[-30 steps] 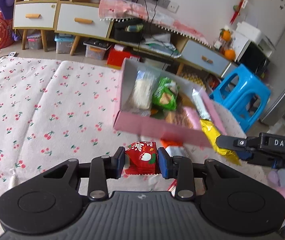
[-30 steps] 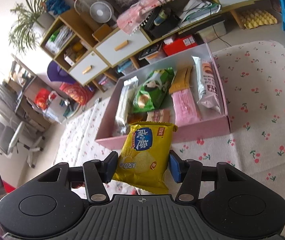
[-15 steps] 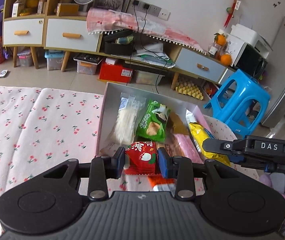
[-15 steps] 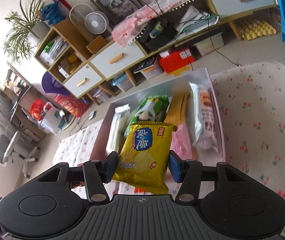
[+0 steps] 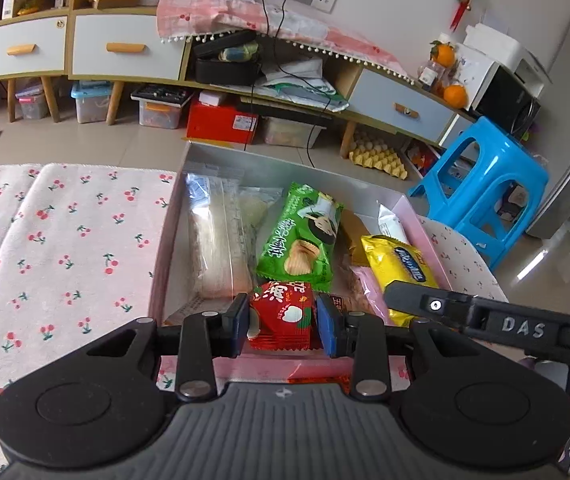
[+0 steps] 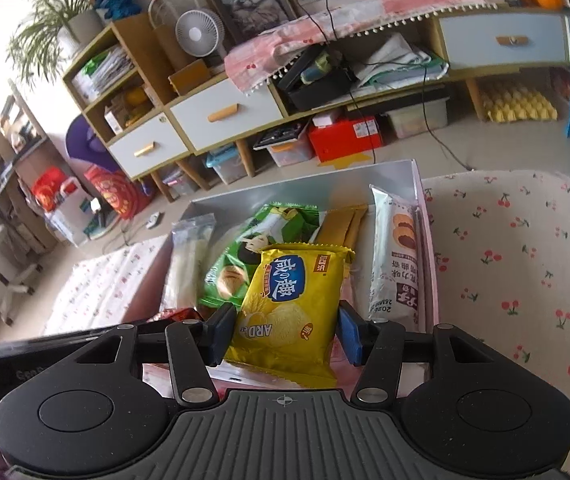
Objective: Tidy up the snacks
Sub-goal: 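Carry the yellow chip bag and red packet over the pink box, then release the yellow chip bag with the right tool while the left tool releases the red packet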
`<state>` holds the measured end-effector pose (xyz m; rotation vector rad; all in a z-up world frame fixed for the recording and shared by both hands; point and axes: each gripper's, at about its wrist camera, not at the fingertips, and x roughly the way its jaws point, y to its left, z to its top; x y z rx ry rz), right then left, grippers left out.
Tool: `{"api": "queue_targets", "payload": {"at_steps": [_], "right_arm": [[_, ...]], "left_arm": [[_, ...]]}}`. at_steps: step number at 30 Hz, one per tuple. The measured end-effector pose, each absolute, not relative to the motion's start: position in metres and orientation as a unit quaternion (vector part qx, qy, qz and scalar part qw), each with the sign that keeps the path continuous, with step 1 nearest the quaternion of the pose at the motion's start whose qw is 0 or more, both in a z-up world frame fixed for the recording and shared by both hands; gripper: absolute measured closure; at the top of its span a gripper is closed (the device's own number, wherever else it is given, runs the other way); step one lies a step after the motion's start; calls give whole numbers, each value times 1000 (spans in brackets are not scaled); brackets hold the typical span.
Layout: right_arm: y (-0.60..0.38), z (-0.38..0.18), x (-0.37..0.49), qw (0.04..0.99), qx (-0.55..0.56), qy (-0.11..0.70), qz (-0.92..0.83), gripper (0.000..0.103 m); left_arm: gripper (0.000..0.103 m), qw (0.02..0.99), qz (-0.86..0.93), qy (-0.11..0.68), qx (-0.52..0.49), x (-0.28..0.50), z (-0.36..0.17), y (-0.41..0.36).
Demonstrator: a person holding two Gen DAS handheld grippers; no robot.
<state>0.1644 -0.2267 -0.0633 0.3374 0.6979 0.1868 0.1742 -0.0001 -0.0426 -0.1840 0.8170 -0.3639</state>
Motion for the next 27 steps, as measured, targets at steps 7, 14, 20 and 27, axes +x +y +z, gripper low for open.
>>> {"api": "queue_targets", "payload": {"at_steps": [7,14,20,27], "right_arm": [[-218,-69,168,925,145,340,92,53],[-218,-70,168,924,143,341,93,52],[-222,-65,167,924,158,336,91,49],[-229,-56,164,923,174,332,88,37]], "left_arm": [[70,895,-181,401,-77,175,-46,-3],[69,895,-184,401,-68,177,-45,-5],[64,896,-186,397,-65,177,-45,-7],[45,900,-181,391,-61,172,-41,-6]]}}
